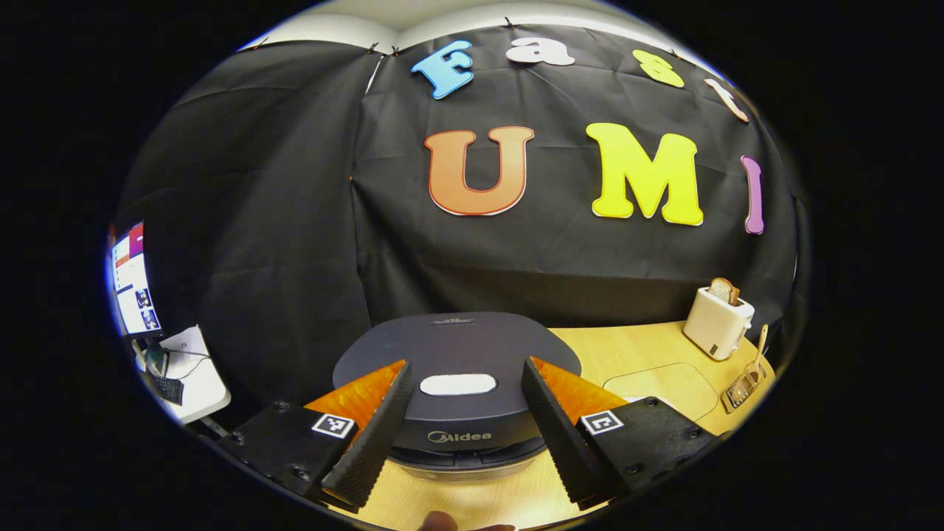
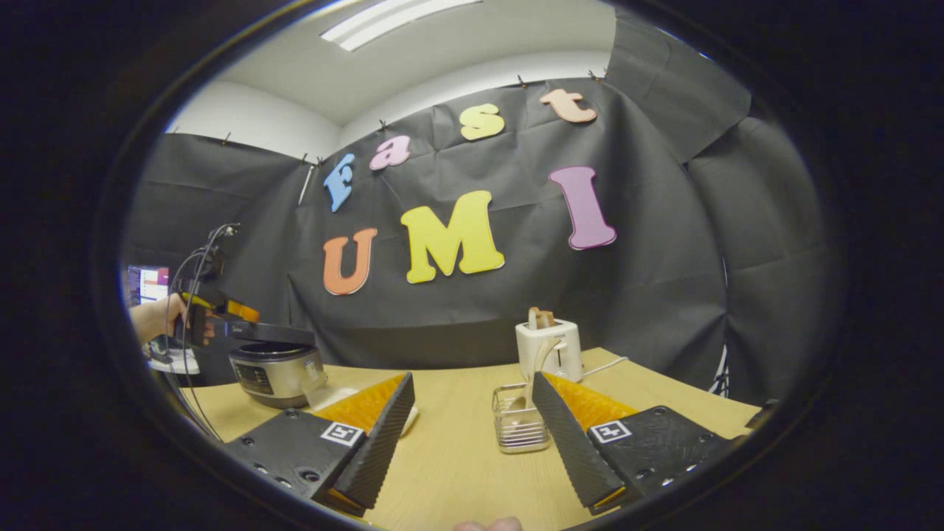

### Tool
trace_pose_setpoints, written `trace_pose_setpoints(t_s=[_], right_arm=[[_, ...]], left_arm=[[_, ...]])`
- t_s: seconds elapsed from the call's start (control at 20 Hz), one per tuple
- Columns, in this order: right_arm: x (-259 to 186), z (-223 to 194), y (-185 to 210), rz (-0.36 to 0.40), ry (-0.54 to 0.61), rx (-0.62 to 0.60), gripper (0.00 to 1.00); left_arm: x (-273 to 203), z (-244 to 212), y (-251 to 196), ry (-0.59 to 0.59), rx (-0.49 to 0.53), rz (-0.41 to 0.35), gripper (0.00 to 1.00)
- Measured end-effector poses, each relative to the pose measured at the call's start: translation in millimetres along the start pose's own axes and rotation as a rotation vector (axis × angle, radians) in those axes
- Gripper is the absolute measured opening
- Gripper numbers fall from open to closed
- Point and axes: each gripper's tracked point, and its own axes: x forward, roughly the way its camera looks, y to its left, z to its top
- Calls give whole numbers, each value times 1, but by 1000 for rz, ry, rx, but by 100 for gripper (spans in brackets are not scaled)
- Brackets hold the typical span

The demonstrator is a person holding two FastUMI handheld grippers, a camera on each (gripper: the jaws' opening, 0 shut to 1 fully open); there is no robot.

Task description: Close the left gripper, press the button to open the rice cooker; take a wooden spoon from the chopstick holder with the right hand, scoop a spoonful of rice and pour it into the rice cooker, then put the wooden spoon back into the chopstick holder.

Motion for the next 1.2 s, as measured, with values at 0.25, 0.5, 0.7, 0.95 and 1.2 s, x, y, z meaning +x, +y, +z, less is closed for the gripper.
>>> trace_pose_setpoints(t_s=[0.25,0.5,0.7,0.95,1.2], right_arm=[[-3,-5,1,-9,6,-11,95],[2,-9,6,2,18,-15,95],[7,-16,11,14,41,-23,95],[19,-22,21,40,62,-12,95],[27,-25,39,72,75,-8,92]], left_arm=[[3,-24,-1,19,2,22,95],[2,-29,-1,-11,-4,36,95],[4,-28,-4,-58,30,58,94],[6,-37,-2,-28,22,51,92],[4,-39,-1,-41,33,46,91]])
